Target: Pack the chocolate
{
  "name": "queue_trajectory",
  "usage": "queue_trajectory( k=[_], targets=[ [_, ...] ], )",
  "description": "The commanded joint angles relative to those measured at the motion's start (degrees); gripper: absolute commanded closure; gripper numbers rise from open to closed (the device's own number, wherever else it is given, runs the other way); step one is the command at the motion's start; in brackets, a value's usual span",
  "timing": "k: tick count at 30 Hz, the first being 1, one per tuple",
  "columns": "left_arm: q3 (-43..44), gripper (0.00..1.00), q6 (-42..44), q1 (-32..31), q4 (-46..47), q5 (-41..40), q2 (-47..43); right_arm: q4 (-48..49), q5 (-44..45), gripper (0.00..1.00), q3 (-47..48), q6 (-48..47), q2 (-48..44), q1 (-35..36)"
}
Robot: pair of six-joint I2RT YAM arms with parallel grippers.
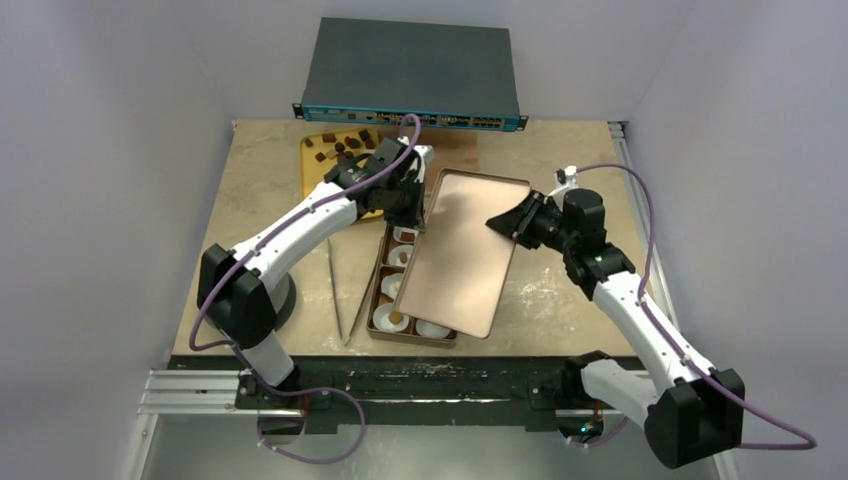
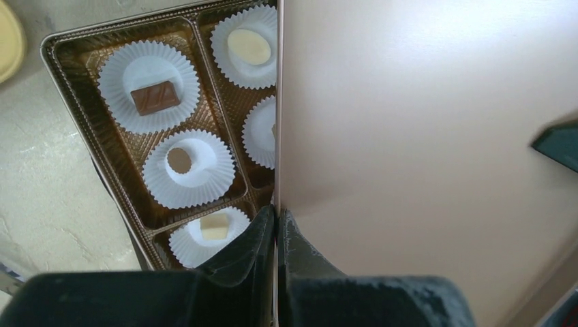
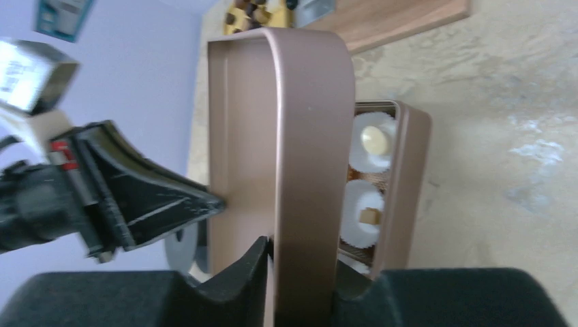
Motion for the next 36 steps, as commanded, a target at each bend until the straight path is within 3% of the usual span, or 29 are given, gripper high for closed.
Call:
queue_trajectory(
  k=[1, 3, 4, 6, 10, 15, 22, 31, 36],
  targets=[
    [1.49, 0.99, 1.16, -0.1, 3.12, 1.51, -3.94, 1.47, -2.6, 0.87, 1.89, 4.47, -3.23, 0.24],
    [2.19, 0.87, 1.59, -0.17, 2.7, 0.15, -4.55, 1.23, -2.5, 0.98, 2.42, 6.1, -3.81, 0.31],
    [2.5, 0.76, 1.78, -0.24, 2.48, -0.59, -4.9, 0.6, -2.04, 1.0, 2.97, 6.75, -3.92, 0.46],
    [3.03, 0.55, 2.43, -0.45, 1.89, -2.86, -5.88, -1.4, -0.08, 1.0, 4.67, 7.58, -4.0, 1.01],
    [4.37, 0.34, 4.02, -2.56, -0.22, -9.25, -9.31, -5.25, 5.17, 1.0, 8.53, 10.22, -3.88, 3.19],
    [7.31, 0.34, 6.61, -13.42, -3.66, -19.57, -14.42, -12.96, 17.47, 1.0, 17.62, 14.96, 0.01, 10.23],
    [5.81, 0.33, 7.68, -25.24, -4.86, -26.7, -20.16, -25.44, 30.79, 1.0, 33.39, 22.63, 9.3, 18.22],
    [8.99, 0.31, 11.52, -35.16, -11.16, -43.64, -14.88, -36.17, 35.91, 1.0, 47.65, 28.72, 18.51, 23.71],
    [10.56, 0.39, 11.16, -36.58, -14.07, -51.72, -11.23, -36.67, 36.42, 1.0, 48.32, 30.01, 18.12, 25.18]
  ],
)
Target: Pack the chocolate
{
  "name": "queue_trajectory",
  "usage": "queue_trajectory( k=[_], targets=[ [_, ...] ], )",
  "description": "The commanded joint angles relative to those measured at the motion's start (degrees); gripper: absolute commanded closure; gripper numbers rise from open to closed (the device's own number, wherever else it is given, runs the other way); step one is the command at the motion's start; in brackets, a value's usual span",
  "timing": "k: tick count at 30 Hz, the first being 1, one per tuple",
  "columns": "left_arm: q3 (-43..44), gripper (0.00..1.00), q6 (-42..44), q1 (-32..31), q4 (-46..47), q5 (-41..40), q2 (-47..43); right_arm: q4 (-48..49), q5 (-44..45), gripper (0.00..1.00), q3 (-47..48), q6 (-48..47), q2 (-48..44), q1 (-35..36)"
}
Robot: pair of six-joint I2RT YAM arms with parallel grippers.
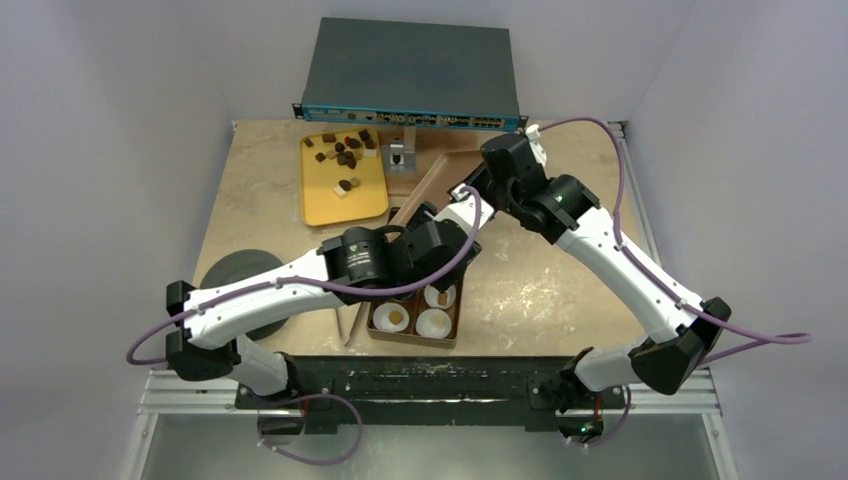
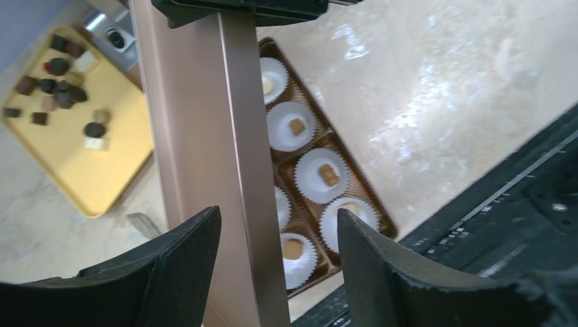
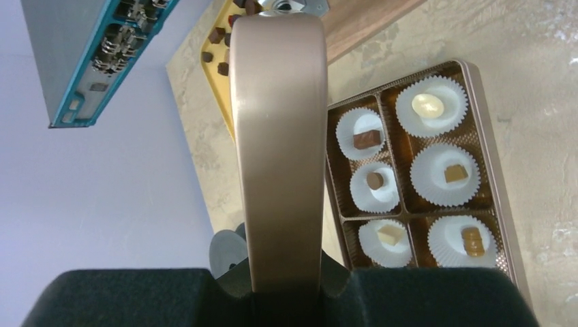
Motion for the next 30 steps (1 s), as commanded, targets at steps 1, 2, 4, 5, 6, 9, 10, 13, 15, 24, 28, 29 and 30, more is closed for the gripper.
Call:
queue_trajectory(
  k=[1, 2, 4, 5, 6, 9, 10, 13, 15, 24, 28, 29, 30],
  targets=[
    [3.52, 0.41, 1.19, -0.91, -4.07, -12.04, 2.47, -0.84, 2.79, 1.0, 3.29, 4.06, -2.2, 1.15],
    [4.21, 0.43, 1.08, -0.92, -4.8, -13.45, 3.54, -0.84, 2.68, 1.0, 3.0, 4.1, -2.49, 1.33],
    [4.64, 0.5, 1.41, -0.99, -5.48, -15.4, 4.78, -1.35, 2.64, 1.0, 2.45, 4.29, -3.21, 1.58],
    [4.88, 0.53, 1.73, -0.97, -5.7, -16.29, 5.41, -1.36, 2.77, 1.0, 2.12, 4.38, -3.62, 1.62],
    [5.16, 0.58, 1.84, -1.09, -6.06, -16.86, 5.9, -1.37, 2.87, 1.0, 1.65, 4.55, -4.12, 1.7],
    [5.69, 0.77, 2.61, -1.35, -6.57, -19.01, 7.06, -0.89, 3.09, 1.0, 0.38, 4.87, -5.5, 1.69],
    [6.02, 0.87, 2.67, -1.32, -6.9, -19.65, 7.48, -0.6, 2.96, 1.0, 0.19, 4.72, -5.78, 1.7],
    [7.1, 1.0, 2.91, -1.3, -7.78, -20.86, 7.79, -0.32, 2.76, 1.0, 0.37, 3.36, -6.07, 1.67],
    [7.75, 1.0, 2.86, -1.32, -8.26, -20.67, 7.18, -0.33, 2.87, 0.7, 0.45, 2.05, -6.52, 1.71],
    [6.59, 1.0, -1.71, 5.5, -8.38, -5.64, -0.3, 8.58, 4.37, 0.01, -4.03, -9.37, -16.85, 1.62],
    [2.95, 1.0, -5.93, 12.01, -5.93, 5.63, -6.11, 10.01, 3.87, 0.01, -7.22, -14.38, -21.16, 1.4],
    [2.29, 1.0, -7.05, 13.19, -5.54, 7.68, -7.39, 11.14, 2.83, 0.01, -8.79, -15.8, -22.48, 1.11],
    [1.8, 1.0, -8.36, 14.43, -5.33, 9.47, -8.72, 12.49, 1.56, 0.03, -10.67, -17.4, -23.86, 0.64]
  ],
)
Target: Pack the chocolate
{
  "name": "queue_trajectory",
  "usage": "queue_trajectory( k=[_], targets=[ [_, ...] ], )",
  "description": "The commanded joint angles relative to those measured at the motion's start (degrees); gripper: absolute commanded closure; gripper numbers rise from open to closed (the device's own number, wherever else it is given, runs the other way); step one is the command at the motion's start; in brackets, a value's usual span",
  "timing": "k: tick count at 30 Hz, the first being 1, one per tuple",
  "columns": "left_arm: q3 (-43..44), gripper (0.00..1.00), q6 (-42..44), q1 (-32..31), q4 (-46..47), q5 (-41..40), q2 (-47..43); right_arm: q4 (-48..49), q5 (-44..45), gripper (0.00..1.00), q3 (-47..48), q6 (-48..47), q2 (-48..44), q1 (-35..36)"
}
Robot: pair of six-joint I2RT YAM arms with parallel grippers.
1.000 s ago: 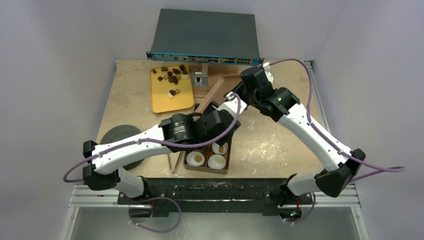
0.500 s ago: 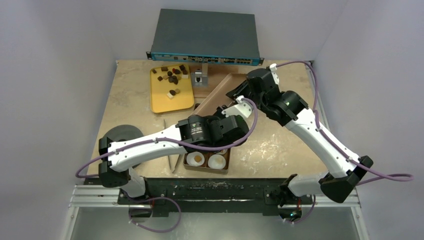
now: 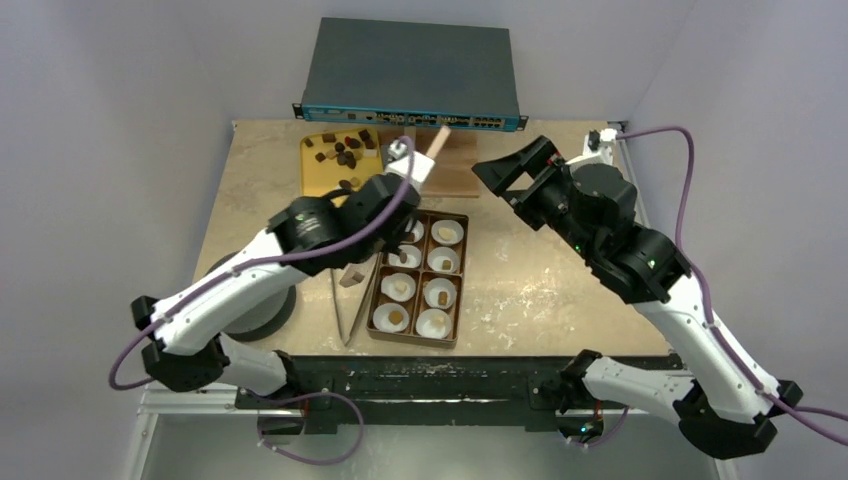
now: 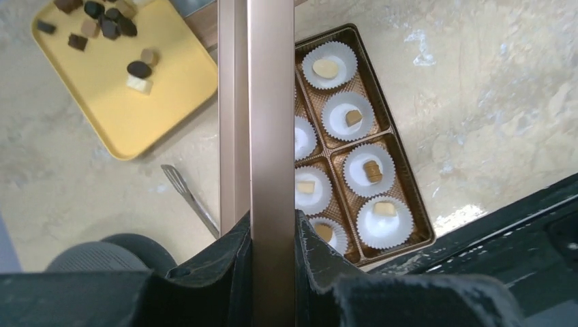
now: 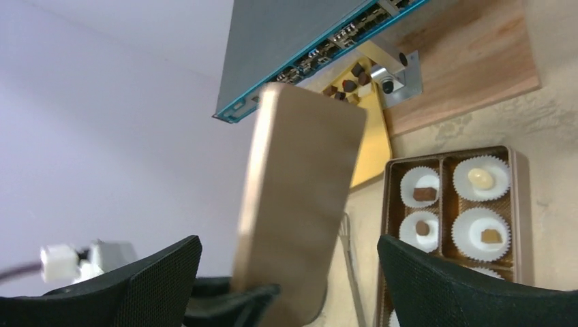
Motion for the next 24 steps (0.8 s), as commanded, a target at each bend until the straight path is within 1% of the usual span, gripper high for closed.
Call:
queue_trajectory(
  k=[1, 4, 7, 9, 10, 12, 15, 18, 24],
  targets=[
    [-2.11, 1.0, -6.72, 5.13, 3.47, 11.09, -8.51, 5.79, -3.09, 0.05, -6.49, -9.18, -4.78, -1.45],
    [-4.95, 1.0, -10.17, 8.1, 5.84, 16.72, -13.03, 7.4, -8.49, 0.13, -11.05, -12.29, -7.39, -4.52],
    [-9.01, 1.0, -14.58, 11.35, 9.29, 23.35, -17.61, 12.05, -16.57, 0.17, -17.65, -14.4, -10.62, -8.98],
    [-12.65, 1.0, -17.41, 14.03, 12.91, 29.51, -21.02, 17.19, -22.66, 0.18, -22.5, -15.44, -11.9, -11.45],
    [-14.32, 1.0, -18.97, 15.22, 14.81, 31.96, -22.24, 18.67, -24.01, 0.18, -25.41, -15.63, -12.08, -12.24],
    [-17.53, 1.0, -21.96, 17.03, 19.08, 37.11, -24.68, 22.84, -27.28, 0.17, -29.58, -16.14, -12.04, -12.86],
    [-22.42, 1.0, -27.54, 20.22, 25.59, 44.04, -27.94, 31.06, -32.71, 0.1, -36.02, -14.89, -11.49, -13.26],
    [-28.77, 1.0, -34.03, 23.44, 34.17, 50.15, -30.79, 37.53, -34.69, 0.02, -41.07, -12.73, -10.62, -13.35],
    [-42.39, 1.0, -47.29, 29.07, 53.34, 58.6, -33.21, 49.39, -37.14, 0.01, -50.03, -7.62, -9.15, -13.45]
  ],
)
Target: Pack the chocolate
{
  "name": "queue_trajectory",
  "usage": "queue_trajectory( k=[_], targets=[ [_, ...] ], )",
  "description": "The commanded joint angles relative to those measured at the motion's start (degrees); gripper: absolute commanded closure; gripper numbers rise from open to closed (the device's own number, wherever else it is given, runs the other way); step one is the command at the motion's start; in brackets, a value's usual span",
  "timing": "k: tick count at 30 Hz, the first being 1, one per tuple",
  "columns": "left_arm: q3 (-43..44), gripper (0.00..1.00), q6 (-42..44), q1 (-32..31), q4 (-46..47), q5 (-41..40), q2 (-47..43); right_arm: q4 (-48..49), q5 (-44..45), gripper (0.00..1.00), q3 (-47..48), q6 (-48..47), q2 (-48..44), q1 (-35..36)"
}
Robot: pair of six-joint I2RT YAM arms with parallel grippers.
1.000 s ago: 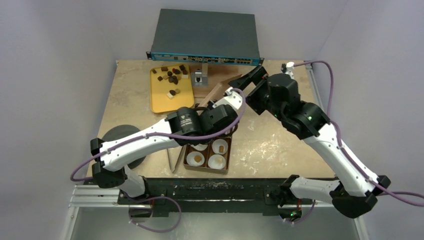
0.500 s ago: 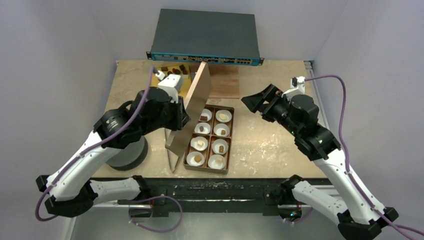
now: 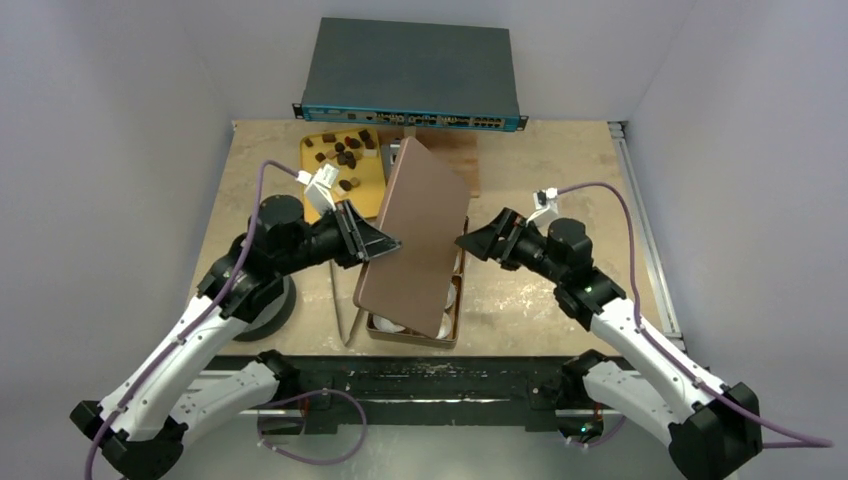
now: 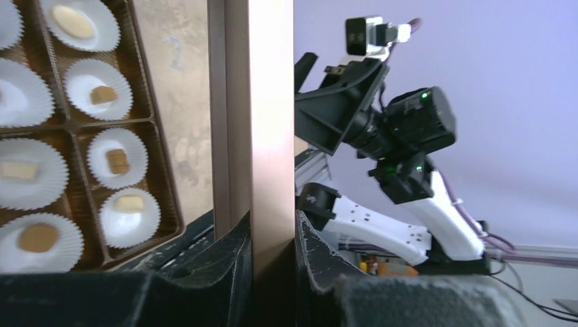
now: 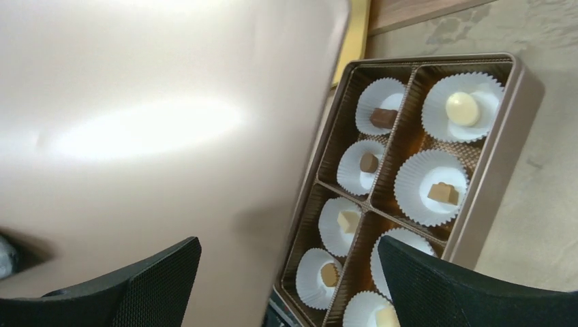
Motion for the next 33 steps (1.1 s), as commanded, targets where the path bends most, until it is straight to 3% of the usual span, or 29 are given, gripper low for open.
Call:
queue_trajectory(
  k=[1, 6, 11, 20, 33],
  targets=[
    [-7.87, 1.0, -13.52, 3.47, 24.48, 10.04, -1.21, 16.01, -4.62, 0.01, -5.35, 5.01, 0.25, -0.26],
    [-17.97, 1.0, -22.22, 6.08, 41.69, 13.24, 0.65, 23.84, -5.45, 0.01, -9.76, 9.01, 1.96, -0.26],
    [-25.04, 1.0, -27.13, 8.23, 52.98, 14.44, 3.73, 24.14, -3.99, 0.01, -10.03, 8.87, 3.47, -0.28],
    [-31.25, 1.0, -27.27, 9.98, 59.36, 15.01, 10.67, 8.46, 4.74, 0.01, -1.45, 1.31, 11.65, -0.26],
    [-36.17, 1.0, -20.59, 12.54, 68.86, 18.8, 24.62, 8.41, 8.19, 0.03, 1.35, -3.54, 22.18, -0.22]
  ],
)
